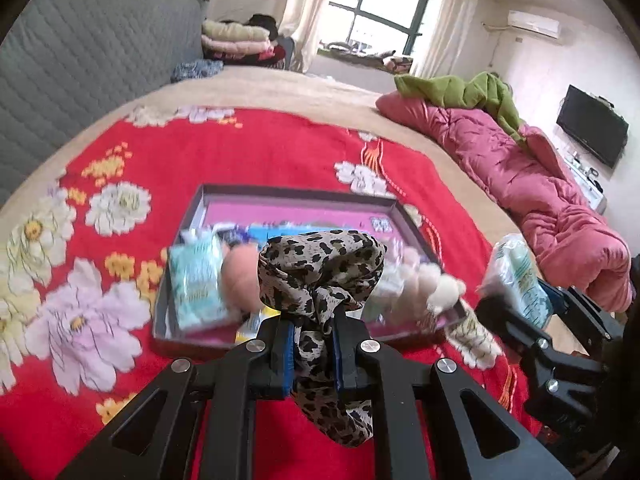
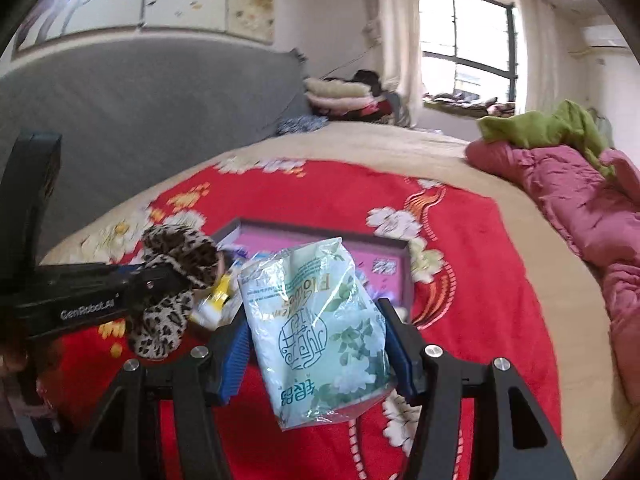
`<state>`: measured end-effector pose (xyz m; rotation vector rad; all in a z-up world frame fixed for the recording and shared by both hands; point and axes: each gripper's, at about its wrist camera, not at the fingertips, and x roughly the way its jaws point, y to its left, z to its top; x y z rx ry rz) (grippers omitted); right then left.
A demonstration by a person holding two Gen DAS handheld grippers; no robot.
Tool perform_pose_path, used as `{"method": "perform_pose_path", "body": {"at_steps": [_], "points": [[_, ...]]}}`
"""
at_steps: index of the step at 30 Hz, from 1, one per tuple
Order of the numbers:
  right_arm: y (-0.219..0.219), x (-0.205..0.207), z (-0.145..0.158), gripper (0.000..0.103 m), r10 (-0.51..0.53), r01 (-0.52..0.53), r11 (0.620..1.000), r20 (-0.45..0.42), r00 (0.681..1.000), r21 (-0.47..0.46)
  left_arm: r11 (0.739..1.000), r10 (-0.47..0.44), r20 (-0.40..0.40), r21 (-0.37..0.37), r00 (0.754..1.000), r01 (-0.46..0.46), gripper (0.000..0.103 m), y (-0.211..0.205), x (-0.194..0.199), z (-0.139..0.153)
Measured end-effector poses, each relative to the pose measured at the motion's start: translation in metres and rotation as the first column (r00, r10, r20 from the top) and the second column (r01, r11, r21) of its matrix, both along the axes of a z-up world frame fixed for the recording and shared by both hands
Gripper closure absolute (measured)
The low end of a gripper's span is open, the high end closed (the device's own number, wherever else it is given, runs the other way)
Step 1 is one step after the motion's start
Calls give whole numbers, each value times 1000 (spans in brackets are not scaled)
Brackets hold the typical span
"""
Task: Organize soft objects
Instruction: 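Carry the leopard scrunchie and tissue pack over the box with both tools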
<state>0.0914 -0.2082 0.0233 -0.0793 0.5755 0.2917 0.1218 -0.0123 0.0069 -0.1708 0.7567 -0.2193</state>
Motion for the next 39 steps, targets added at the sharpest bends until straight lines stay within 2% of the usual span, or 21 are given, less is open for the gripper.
{"method": "perform_pose_path", "body": {"at_steps": [8,15,24,30,39], "points": [[-18,16,16,44,-96,95,995,32,995,8,1000,4,24,-19,1000,-4,89,-5,12,11],[-27,32,16,44,-144,143,988,21,989,52,1000,1,-1,-27,1000,-1,89,-8,29,1],[-23,52,3,44,-157,157,985,-7,988,67,999,5,-49,-33,999,-7,89,-8,51,-24],[-24,70,-13,44,-182,186,981,-61,981,64,1000,-8,-73,-30,997,6,89,-12,61,-35],[-21,86,-34,44,-192,197,980,-111,975,34,1000,-17,-122,-20,992,14,89,-10,72,-55]]}}
